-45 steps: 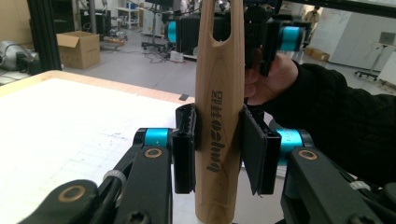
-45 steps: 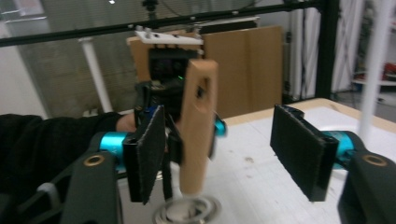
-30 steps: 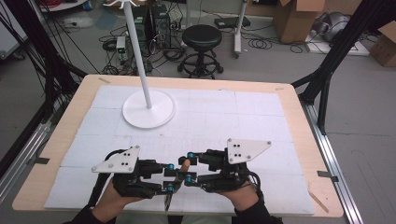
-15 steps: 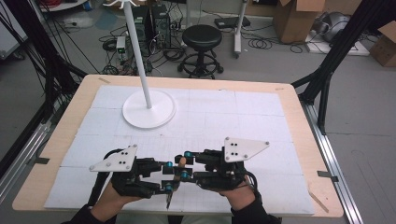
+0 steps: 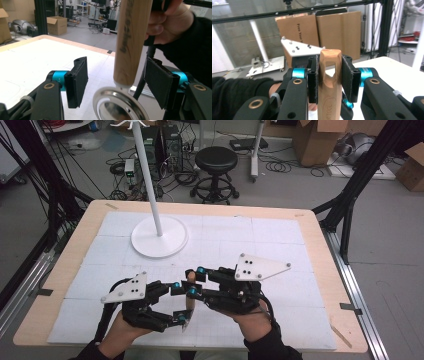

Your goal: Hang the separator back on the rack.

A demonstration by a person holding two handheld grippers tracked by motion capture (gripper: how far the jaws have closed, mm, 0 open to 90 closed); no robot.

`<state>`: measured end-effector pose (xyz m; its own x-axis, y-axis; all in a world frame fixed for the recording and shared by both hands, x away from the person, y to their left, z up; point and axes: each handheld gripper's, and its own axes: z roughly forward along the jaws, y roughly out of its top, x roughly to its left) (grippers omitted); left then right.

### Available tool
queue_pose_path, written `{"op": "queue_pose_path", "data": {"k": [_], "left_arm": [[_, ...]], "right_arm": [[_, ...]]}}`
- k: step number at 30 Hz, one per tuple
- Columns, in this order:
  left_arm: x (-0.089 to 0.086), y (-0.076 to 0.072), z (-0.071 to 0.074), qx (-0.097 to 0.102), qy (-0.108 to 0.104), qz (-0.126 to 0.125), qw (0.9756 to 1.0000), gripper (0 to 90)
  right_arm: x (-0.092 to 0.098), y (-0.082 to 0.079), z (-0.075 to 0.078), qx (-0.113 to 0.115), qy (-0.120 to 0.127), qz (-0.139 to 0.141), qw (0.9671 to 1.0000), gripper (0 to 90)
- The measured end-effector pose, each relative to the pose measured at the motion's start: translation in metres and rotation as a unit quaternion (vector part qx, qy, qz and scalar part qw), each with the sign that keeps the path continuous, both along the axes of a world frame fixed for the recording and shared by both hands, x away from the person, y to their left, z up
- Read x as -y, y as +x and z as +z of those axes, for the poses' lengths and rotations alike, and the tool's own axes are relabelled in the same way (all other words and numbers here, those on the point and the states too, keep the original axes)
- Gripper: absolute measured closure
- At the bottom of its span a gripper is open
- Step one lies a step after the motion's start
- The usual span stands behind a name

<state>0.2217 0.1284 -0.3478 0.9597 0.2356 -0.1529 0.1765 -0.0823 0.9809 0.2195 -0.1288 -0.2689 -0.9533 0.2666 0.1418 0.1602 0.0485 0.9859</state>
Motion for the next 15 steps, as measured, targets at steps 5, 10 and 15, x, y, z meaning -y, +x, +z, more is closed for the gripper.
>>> {"op": "queue_pose_path", "data": {"k": [5,10,15], "left_arm": [[-0.001,-0.002,0.004,0.009,0.004,0.028,0.9996,40.4],[0.0,-0.004,0.006,0.008,0.009,0.047,0.9988,46.0],[0.001,-0.003,0.005,0.005,0.029,0.058,0.9979,53.2]], "right_arm": [[-0.009,-0.002,0.008,-0.003,-0.01,-0.048,0.9988,70.4],[-0.015,-0.005,0.002,-0.016,-0.011,-0.088,0.9959,70.3],[-0.016,-0.004,-0.004,-0.027,-0.009,-0.098,0.9948,70.4]]}}
